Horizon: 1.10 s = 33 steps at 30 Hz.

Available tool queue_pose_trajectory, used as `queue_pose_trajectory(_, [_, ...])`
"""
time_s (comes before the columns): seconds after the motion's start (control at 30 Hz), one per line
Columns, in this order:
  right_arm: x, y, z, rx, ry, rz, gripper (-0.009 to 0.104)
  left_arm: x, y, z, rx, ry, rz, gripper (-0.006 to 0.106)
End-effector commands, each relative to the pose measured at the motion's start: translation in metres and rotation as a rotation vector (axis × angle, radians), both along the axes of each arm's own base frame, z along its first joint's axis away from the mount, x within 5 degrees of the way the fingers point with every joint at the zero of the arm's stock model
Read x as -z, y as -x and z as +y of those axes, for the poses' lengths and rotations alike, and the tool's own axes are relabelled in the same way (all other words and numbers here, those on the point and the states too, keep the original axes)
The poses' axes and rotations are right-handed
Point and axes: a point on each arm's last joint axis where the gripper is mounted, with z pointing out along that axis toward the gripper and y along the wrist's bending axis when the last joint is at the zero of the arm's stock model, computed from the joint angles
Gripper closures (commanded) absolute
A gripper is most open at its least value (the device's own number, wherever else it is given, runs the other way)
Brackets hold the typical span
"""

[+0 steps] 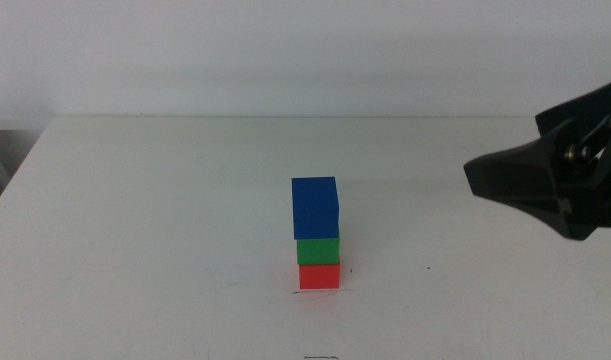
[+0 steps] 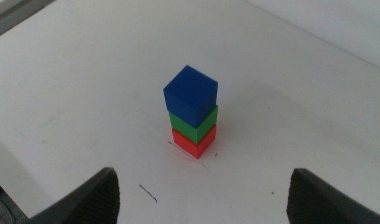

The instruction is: Stack red cubes first, then green, then blue cubes in a specific spot.

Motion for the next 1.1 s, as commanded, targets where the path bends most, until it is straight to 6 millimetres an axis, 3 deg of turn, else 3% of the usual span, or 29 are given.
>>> queue_pose_trajectory(0.0, [-0.011,0.000,-0.003,0.004,-0.038,-0.079,0.012,-0.012,0.001,0.000,0.007,-0.004,-0.093,0.007])
queue_pose_trajectory(0.17, [0.001,-0.001,-0.001,0.002,-0.019,-0.044,0.012,-0.013,0.004,0.000,0.007,-0.004,-0.101,0.007])
queue_pose_trajectory(0.3, [0.008,0.001,-0.005,0.010,-0.023,-0.054,0.012,-0.014,0.020,0.000,0.018,0.007,-0.158,0.007])
queue_pose_trajectory(0.37, [0.013,-0.005,-0.010,0.053,-0.043,-0.081,0.012,-0.005,0.030,-0.001,0.033,0.018,-0.194,0.007])
queue_pose_trajectory(0.57, [0.030,-0.026,-0.043,0.286,-0.155,-0.124,0.012,0.051,0.051,-0.006,0.079,0.097,-0.182,0.007])
queue_pose_trajectory(0.7, [0.041,-0.026,-0.072,0.448,-0.178,-0.185,0.012,0.095,0.063,-0.007,0.082,0.110,-0.122,0.007])
queue_pose_trajectory(0.9, [0.078,0.008,-0.101,0.569,-0.169,-0.352,0.012,0.158,0.087,-0.005,0.080,0.109,-0.073,0.007])
queue_pose_trajectory(1.0, [0.103,0.031,-0.104,0.566,-0.156,-0.407,0.012,0.180,0.098,-0.005,0.080,0.109,-0.081,0.007])
queue_pose_trajectory(1.07, [0.118,0.045,-0.106,0.565,-0.160,-0.418,0.012,0.181,0.102,-0.005,0.087,0.108,-0.158,0.007])
